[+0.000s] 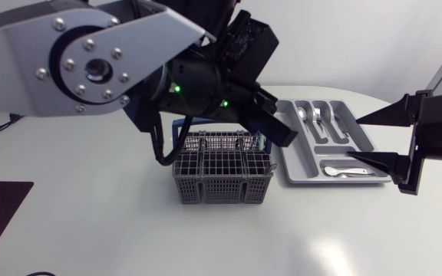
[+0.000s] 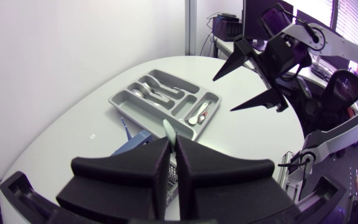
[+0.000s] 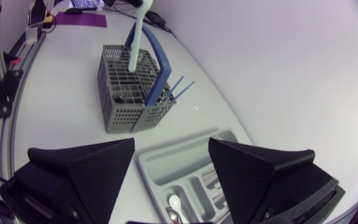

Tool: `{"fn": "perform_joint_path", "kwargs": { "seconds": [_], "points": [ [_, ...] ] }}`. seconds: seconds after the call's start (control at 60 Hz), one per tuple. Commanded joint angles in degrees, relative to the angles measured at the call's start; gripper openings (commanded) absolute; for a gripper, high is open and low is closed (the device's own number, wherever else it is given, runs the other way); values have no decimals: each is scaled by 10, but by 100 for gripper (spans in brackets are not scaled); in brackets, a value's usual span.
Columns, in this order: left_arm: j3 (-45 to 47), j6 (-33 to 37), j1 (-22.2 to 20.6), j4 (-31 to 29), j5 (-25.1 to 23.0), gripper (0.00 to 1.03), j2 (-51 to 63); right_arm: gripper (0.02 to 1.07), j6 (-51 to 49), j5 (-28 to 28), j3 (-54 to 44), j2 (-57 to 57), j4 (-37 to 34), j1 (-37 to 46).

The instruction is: Unload the cutlery basket into the drawer organizer.

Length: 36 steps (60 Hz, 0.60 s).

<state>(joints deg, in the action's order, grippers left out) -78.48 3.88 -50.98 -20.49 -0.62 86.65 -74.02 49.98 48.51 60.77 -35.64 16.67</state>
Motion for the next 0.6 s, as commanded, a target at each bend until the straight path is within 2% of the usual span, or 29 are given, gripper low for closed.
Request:
{"fn": "perform_joint_path", "kwargs": {
  "seconds": [0.0, 0.167, 0.217, 0.317, 0.417, 0.583],
  "points": [
    [3, -26, 11, 5, -20, 6, -6, 88, 80, 22, -18, -30, 0, -23],
    [3, -35, 15, 16, -60, 6, -6, 88, 165, 35, -40, -89, 7, -77],
    [3, -43, 19, 19, -65, 6, -5, 88, 215, 31, -54, -106, 41, -95],
    [2, -61, 26, 21, -78, 6, 3, 88, 330, -25, -85, -133, 136, -151],
    [0, -70, 26, 25, -85, 6, 11, 88, 388, -79, -100, -145, 179, -202],
    [-1, -74, 28, 28, -107, 6, 12, 87, 427, -127, -107, -134, 218, -258]
  ]
}}
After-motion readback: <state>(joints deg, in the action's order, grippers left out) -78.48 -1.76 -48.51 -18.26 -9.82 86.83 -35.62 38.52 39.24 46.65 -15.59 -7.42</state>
